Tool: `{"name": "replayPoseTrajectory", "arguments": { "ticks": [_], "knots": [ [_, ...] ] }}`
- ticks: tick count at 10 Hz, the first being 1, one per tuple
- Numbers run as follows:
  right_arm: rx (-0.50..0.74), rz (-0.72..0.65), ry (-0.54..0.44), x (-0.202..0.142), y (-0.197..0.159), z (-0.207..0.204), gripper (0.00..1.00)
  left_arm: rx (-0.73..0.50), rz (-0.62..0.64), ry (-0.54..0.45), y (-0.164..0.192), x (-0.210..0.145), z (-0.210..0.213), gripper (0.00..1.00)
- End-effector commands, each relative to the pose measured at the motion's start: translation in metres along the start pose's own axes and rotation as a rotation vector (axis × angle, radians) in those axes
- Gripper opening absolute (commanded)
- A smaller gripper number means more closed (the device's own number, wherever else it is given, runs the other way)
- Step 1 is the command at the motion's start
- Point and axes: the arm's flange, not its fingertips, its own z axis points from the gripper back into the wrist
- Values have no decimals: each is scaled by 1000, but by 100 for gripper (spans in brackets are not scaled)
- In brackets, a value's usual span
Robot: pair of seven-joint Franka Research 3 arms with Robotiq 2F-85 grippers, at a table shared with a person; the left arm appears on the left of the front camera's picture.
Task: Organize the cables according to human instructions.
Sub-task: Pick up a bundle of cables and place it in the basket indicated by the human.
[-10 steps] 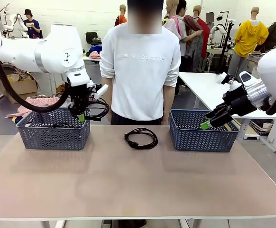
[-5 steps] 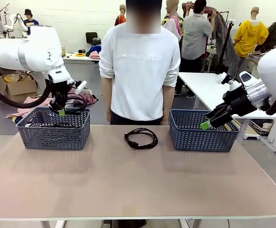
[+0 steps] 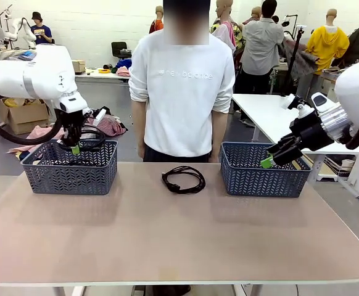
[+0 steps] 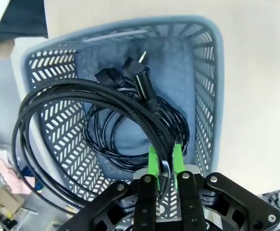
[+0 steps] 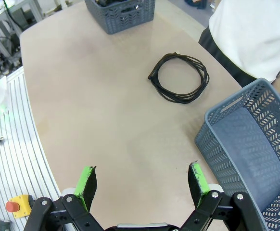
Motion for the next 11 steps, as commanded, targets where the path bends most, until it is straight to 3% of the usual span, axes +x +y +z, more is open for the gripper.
{"name": "replayPoseTrajectory", "arguments": {
  "ticks": [1, 4, 5, 6, 7, 8, 9, 10, 11],
  "knots": [
    [15, 19, -36, 0, -3, -1, 100, 17, 35, 42, 3, -4, -3, 13],
    [15, 19, -36, 0, -3, -1, 100, 17, 37, 37, 5, -7, -9, 13],
    [15, 19, -36, 0, -3, -1, 100, 14, 41, 36, 6, -7, -10, 33],
    [15, 19, -36, 0, -3, -1, 100, 17, 42, 37, 7, -8, -10, 33],
    [15, 19, -36, 0, -3, -1, 100, 20, 45, 30, 7, -9, -9, 52],
    [15, 19, -36, 0, -3, -1, 100, 19, 42, 28, 8, -10, -6, 37],
    [15, 19, -36, 0, -3, -1, 100, 17, 43, 28, 8, -10, -3, 71],
    [15, 19, -36, 0, -3, -1, 100, 10, 48, 27, 7, -10, -1, 58],
    [15, 19, -36, 0, -3, -1, 100, 0, 51, 23, 6, -10, 1, 91]
  ]
}}
